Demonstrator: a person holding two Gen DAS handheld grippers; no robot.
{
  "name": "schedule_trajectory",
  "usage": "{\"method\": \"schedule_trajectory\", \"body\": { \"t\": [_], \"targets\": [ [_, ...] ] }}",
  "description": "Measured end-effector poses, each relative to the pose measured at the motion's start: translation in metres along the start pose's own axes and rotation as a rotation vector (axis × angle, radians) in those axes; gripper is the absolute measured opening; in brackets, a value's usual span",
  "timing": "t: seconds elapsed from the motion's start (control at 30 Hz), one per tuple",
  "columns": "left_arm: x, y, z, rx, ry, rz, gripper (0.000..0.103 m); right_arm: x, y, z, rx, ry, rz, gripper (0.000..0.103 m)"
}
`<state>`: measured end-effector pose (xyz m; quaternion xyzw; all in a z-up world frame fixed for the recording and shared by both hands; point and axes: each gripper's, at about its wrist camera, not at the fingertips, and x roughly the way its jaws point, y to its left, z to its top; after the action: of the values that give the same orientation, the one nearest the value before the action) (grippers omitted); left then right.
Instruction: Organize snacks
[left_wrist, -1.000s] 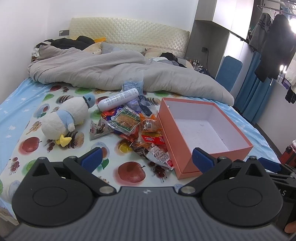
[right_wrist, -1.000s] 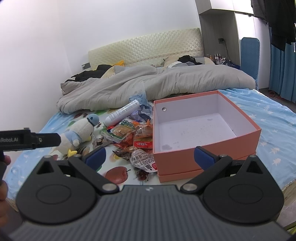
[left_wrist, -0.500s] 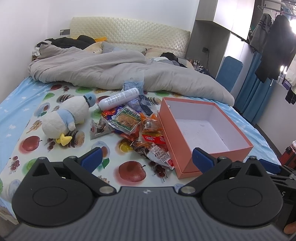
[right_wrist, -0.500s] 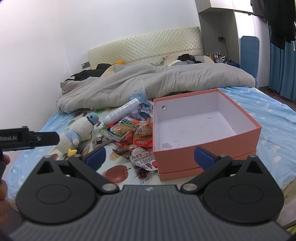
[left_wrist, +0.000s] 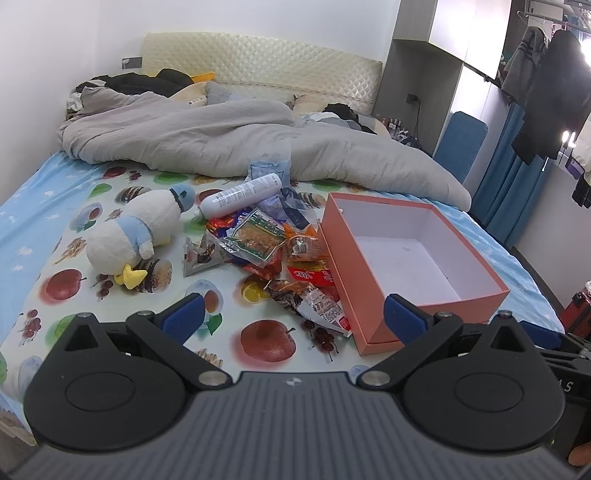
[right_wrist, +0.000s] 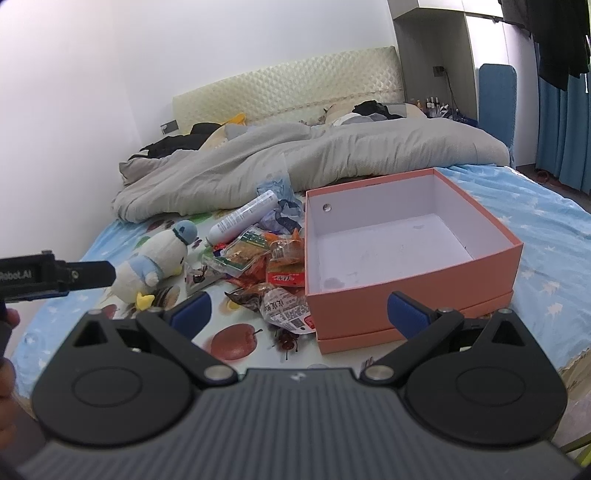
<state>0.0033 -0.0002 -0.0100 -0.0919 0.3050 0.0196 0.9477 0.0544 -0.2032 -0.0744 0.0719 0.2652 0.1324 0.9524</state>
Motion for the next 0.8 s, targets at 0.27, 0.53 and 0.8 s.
{"method": "schedule_trajectory", "body": {
  "t": [0.27,0.53,0.8],
  "targets": [
    [0.006,0.009,0.002,-0.009,0.013,-0.004,0.103,0.009,0.000,-0.001,-0.002,0.016,-0.008,0.103],
    [0.046,0.032,0.005,-0.025,0.035,-0.026,0.103,0.038,0.012,-0.008,-0.053,0.050,-0.004,0.103],
    [0.112,0.078,0.010,-0.091,0.083,-0.041,0.103,0.078,0.045,-0.019,-0.196,0.074,0.097,0.096]
  ]
}}
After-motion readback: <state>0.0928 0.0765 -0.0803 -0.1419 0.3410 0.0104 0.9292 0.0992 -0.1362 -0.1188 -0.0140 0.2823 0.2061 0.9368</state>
